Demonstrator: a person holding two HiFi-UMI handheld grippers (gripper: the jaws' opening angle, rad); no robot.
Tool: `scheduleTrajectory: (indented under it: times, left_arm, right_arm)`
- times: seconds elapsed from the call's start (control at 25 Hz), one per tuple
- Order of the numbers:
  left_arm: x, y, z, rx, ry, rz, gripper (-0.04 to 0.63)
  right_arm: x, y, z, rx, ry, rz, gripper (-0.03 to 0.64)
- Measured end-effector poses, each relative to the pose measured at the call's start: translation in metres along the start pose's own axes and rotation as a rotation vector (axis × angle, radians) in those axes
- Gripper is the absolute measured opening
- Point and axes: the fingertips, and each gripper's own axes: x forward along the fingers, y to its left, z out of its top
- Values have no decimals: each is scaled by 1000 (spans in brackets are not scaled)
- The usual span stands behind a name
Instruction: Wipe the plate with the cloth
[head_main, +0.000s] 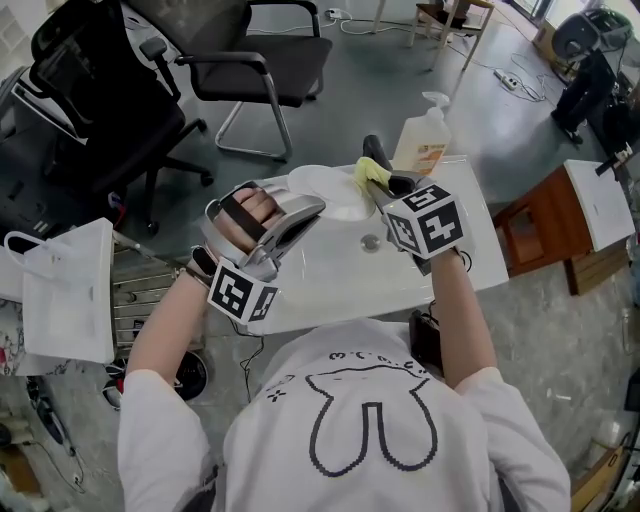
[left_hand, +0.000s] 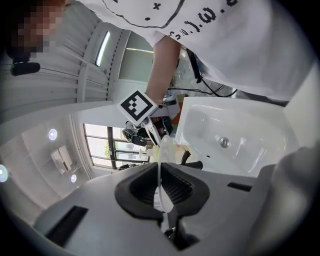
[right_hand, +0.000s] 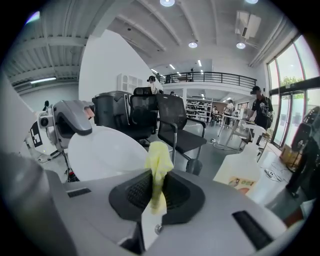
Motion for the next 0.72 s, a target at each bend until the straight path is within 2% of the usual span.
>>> scheduleTrajectory:
  times: [0.28,0.44,0.6,0.72]
  left_arm:
    - [0,-5,5,-10,-6,-15,20]
    - [-1,-7,3,-25,-2,-18,18]
    - [0,-8,1,-28,4,-26,18]
    - [1,-8,1,-25,2,-24,18]
  right_arm:
    - [11,-8,0,-13,21,-13,49]
    - [-11,-1,21,-5,-51,-8,49]
    - [-35,26,52,-24,-158,73,49]
    - [-44,54,65,-64,-199,157,49]
